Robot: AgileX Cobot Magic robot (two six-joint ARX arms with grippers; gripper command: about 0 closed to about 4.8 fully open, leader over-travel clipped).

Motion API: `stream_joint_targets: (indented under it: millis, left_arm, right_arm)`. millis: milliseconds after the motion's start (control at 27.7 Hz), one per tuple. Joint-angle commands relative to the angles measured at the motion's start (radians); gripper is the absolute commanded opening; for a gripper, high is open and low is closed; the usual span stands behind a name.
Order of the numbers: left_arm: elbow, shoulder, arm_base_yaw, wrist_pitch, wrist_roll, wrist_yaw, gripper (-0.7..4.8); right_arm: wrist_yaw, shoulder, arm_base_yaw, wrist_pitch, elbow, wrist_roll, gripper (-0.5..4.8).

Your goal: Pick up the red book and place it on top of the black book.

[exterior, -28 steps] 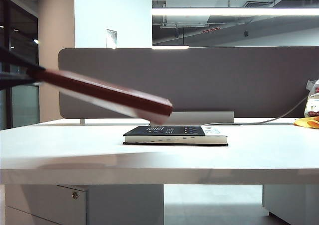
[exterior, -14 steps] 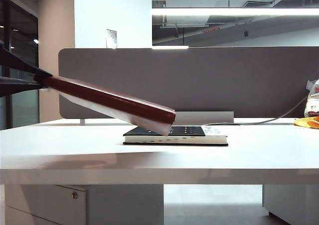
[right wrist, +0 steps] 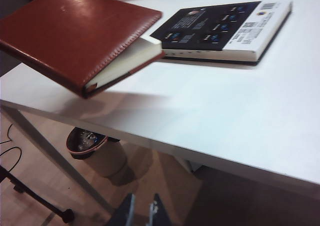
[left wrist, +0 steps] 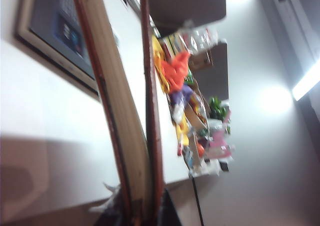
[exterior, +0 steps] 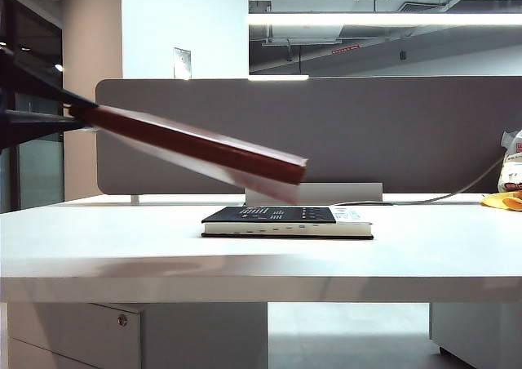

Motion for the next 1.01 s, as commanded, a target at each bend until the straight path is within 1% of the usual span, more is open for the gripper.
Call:
stream_joint_targets:
  millis: [36,108,180,613,793,901,1009]
  left_arm:
    - [0.045,0.016,-0.036,0.079,-0.008,0.024,-0.06]
    - [0.079,0.038,-0.056,0.08,-0.011,0.024,-0.05]
    - [0.096,0.049,-0.057,0.08,-0.012,0.024,-0.06]
    - [0.096,0.074,-0.054,0.079,-0.014,0.02,-0.05]
    - [0.113,0.113,-0.054,0.087,-0.015,0.021,-0.06]
    - [0.134,0.148,-0.054,0.159,-0.066,0.027,-0.06]
    - [0.137,0.151,-0.053,0.17,-0.076,0.024,-0.05]
  right_arm:
    - [-0.016,0.001,0.002,0.002,0.005,0.001,0.49]
    - [-0.016,0.0,0.002,0.002,0.005,0.001,0.49]
    - [-0.016,0.001,0.002,0.002,0.005,0.001,0.49]
    - [-0.016,0.0,0.002,0.002,0.005,0.001,0.49]
    - [-0.016,0.0,0.002,0.002,0.005,0.001,0.49]
    - [-0.016,0.001,0.002,0.002,0.005,0.001,0.49]
    - [-0.016,0.001,0.002,0.002,0.005,0.001,0.49]
